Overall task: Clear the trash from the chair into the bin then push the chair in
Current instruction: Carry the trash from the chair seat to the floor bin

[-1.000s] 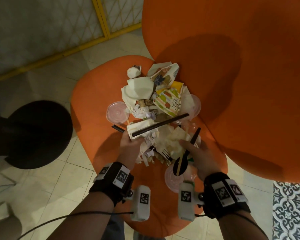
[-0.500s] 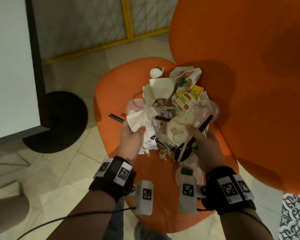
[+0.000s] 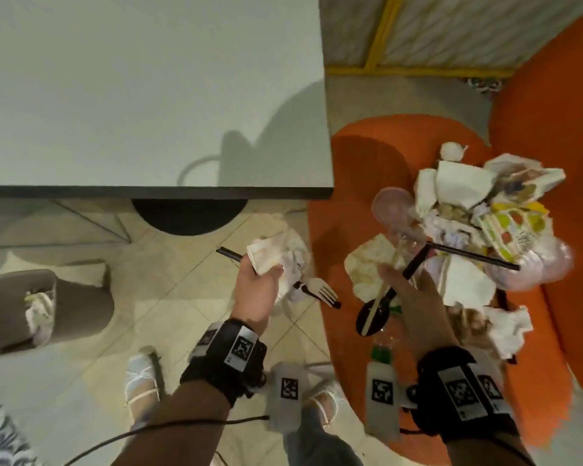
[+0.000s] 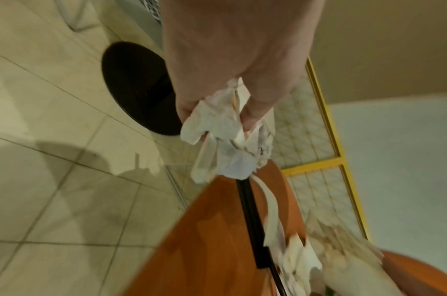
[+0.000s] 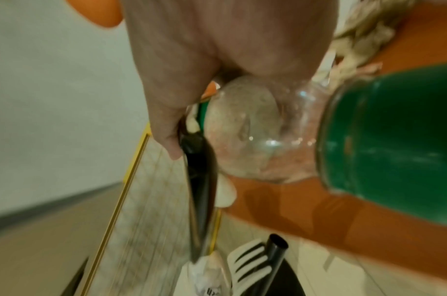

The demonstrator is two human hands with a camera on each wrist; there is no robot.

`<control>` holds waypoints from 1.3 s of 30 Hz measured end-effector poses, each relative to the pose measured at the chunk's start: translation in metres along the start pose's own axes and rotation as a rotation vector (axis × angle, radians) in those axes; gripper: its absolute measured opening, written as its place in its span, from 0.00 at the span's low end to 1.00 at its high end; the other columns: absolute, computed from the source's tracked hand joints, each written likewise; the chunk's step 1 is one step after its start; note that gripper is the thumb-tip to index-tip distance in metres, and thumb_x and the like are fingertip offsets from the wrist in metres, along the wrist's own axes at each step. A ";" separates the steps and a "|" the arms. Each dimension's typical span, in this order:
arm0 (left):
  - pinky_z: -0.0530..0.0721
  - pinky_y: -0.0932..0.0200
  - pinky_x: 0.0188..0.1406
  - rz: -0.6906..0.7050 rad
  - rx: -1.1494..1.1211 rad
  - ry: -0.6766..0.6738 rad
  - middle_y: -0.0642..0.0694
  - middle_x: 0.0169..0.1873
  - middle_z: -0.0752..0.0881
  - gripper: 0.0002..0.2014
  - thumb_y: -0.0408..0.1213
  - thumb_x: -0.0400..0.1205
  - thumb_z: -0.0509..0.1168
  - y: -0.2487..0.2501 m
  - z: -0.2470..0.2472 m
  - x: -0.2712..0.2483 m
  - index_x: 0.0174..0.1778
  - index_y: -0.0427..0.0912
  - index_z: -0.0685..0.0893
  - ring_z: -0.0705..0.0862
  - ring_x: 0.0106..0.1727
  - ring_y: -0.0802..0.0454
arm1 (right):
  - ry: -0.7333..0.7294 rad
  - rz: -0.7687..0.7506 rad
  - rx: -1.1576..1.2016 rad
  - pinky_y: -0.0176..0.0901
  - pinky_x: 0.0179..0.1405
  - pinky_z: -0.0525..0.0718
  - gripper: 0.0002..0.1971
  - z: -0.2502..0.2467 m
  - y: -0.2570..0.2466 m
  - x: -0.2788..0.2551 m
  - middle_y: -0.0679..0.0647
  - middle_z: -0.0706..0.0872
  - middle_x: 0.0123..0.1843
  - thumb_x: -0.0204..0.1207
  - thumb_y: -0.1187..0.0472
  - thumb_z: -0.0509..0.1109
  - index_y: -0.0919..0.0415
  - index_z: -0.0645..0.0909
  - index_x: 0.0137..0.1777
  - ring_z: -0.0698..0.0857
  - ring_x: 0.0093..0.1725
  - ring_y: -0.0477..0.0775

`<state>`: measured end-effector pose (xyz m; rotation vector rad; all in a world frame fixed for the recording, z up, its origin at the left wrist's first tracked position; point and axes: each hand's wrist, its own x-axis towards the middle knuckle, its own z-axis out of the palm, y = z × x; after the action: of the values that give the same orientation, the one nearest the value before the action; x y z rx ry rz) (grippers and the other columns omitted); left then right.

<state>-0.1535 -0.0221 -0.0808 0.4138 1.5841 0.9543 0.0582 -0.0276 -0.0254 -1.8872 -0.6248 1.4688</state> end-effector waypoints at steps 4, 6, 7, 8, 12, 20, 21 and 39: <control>0.89 0.43 0.47 -0.021 -0.058 0.152 0.45 0.55 0.89 0.18 0.30 0.79 0.64 0.001 -0.124 0.013 0.64 0.49 0.79 0.88 0.52 0.45 | -0.208 0.043 -0.047 0.53 0.60 0.77 0.26 0.127 0.010 -0.029 0.44 0.83 0.62 0.70 0.51 0.77 0.47 0.73 0.68 0.83 0.57 0.50; 0.86 0.55 0.27 -0.014 -0.091 0.234 0.43 0.52 0.89 0.17 0.30 0.81 0.62 0.006 -0.196 0.019 0.64 0.47 0.78 0.88 0.44 0.44 | -0.293 0.083 -0.092 0.47 0.55 0.77 0.35 0.205 0.023 -0.041 0.47 0.80 0.69 0.69 0.52 0.77 0.50 0.68 0.76 0.80 0.63 0.50; 0.82 0.59 0.22 -0.010 -0.104 0.282 0.41 0.52 0.88 0.18 0.29 0.81 0.61 0.008 -0.235 0.024 0.66 0.46 0.76 0.87 0.43 0.41 | -0.343 0.118 -0.123 0.47 0.53 0.79 0.36 0.246 0.033 -0.046 0.48 0.80 0.70 0.68 0.51 0.78 0.50 0.69 0.76 0.80 0.64 0.50; 0.81 0.60 0.23 -0.009 -0.116 0.335 0.40 0.53 0.88 0.19 0.29 0.81 0.61 0.008 -0.274 0.028 0.69 0.45 0.75 0.86 0.44 0.40 | -0.388 0.156 -0.147 0.50 0.56 0.80 0.35 0.288 0.041 -0.053 0.49 0.81 0.70 0.66 0.50 0.79 0.49 0.70 0.74 0.80 0.64 0.51; 0.84 0.48 0.49 0.038 -0.179 0.536 0.36 0.57 0.84 0.19 0.23 0.81 0.61 0.002 -0.414 0.054 0.69 0.36 0.73 0.83 0.53 0.40 | -0.562 0.267 -0.295 0.51 0.65 0.74 0.39 0.444 0.083 -0.076 0.50 0.77 0.74 0.64 0.46 0.80 0.47 0.68 0.75 0.76 0.69 0.53; 0.79 0.36 0.67 0.030 -0.065 0.694 0.37 0.66 0.78 0.26 0.27 0.77 0.60 -0.066 -0.585 0.133 0.71 0.49 0.71 0.79 0.67 0.39 | -0.695 0.446 -0.615 0.49 0.54 0.75 0.49 0.659 0.170 -0.084 0.59 0.74 0.74 0.62 0.43 0.81 0.58 0.63 0.80 0.77 0.67 0.61; 0.81 0.36 0.64 0.034 -0.010 0.673 0.37 0.64 0.78 0.25 0.27 0.76 0.59 -0.078 -0.597 0.143 0.66 0.55 0.74 0.80 0.64 0.39 | -0.702 0.452 -0.642 0.49 0.53 0.76 0.49 0.676 0.181 -0.082 0.59 0.76 0.72 0.59 0.41 0.82 0.57 0.67 0.79 0.78 0.63 0.61; 0.64 0.62 0.71 -0.070 0.468 0.242 0.37 0.70 0.73 0.17 0.25 0.80 0.59 -0.052 -0.582 0.156 0.64 0.38 0.81 0.71 0.74 0.43 | -0.742 0.192 -0.829 0.45 0.49 0.79 0.25 0.682 0.185 -0.045 0.59 0.84 0.52 0.80 0.43 0.63 0.63 0.78 0.65 0.83 0.52 0.58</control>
<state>-0.7265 -0.1444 -0.2306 0.5767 2.0356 0.5888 -0.6172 -0.0430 -0.2391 -1.9452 -1.6326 2.2956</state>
